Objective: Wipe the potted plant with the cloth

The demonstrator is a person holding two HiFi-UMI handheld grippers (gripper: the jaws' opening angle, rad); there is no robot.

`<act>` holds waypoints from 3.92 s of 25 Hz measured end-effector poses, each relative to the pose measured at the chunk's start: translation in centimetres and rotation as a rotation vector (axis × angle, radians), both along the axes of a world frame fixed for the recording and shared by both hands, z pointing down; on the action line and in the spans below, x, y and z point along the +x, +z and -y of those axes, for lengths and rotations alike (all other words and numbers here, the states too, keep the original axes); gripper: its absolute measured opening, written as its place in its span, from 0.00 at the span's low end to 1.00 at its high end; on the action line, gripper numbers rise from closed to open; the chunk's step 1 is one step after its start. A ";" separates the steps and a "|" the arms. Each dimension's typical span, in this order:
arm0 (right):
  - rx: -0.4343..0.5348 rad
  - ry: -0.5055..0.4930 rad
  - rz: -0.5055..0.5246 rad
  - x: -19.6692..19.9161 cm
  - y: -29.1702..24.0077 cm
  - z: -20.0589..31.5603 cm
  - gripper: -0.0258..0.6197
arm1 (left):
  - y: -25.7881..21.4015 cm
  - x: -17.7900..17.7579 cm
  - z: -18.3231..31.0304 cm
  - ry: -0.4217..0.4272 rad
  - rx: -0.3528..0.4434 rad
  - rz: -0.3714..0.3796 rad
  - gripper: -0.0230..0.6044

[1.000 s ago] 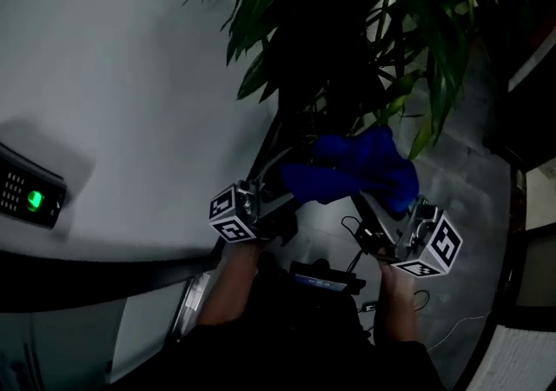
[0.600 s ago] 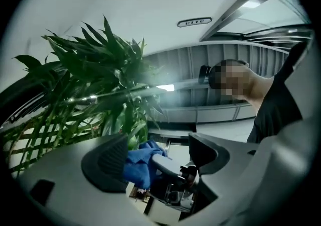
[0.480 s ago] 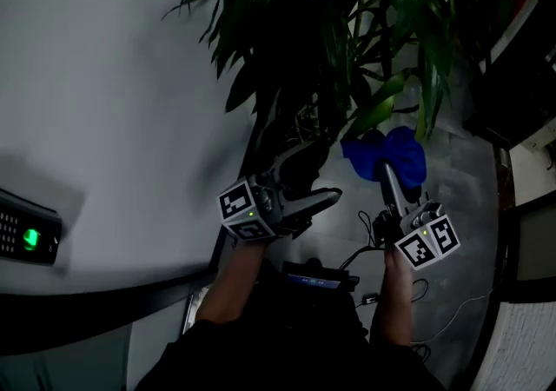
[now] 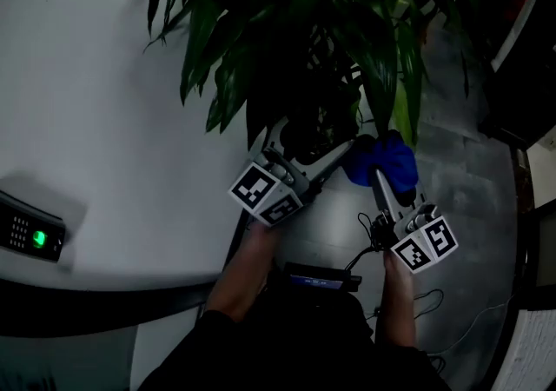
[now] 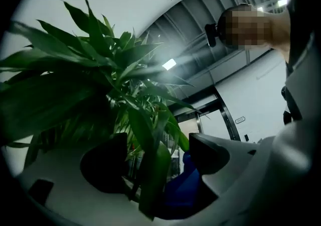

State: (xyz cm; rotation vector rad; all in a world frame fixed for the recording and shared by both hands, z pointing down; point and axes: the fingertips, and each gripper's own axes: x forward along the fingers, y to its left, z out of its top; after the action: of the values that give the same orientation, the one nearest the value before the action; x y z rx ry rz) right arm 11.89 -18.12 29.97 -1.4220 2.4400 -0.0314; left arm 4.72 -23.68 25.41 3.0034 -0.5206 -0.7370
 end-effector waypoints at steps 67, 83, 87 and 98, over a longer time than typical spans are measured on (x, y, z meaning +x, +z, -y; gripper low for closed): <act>0.103 -0.181 -0.285 -6.5 -8.8 -0.9 0.18 | 1.6 -1.9 -9.3 0.684 -0.251 -0.214 0.06; -0.067 -0.274 -0.256 -8.1 -7.1 -0.2 0.18 | 0.7 -2.3 -9.7 0.690 -0.174 -0.241 0.05; -0.053 -0.435 0.028 -7.5 -8.4 -3.1 0.18 | 0.8 -2.7 -10.1 0.723 -0.177 -0.255 0.05; 0.122 -0.124 -0.251 -7.4 -10.9 -0.1 0.18 | 0.9 -2.6 -9.6 0.730 -0.222 -0.265 0.05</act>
State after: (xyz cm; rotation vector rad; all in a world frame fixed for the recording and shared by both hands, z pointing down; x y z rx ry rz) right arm 4.44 -17.97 19.09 -1.2876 2.6765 0.2801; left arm 2.10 -14.10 26.35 2.5261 0.4514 -0.8905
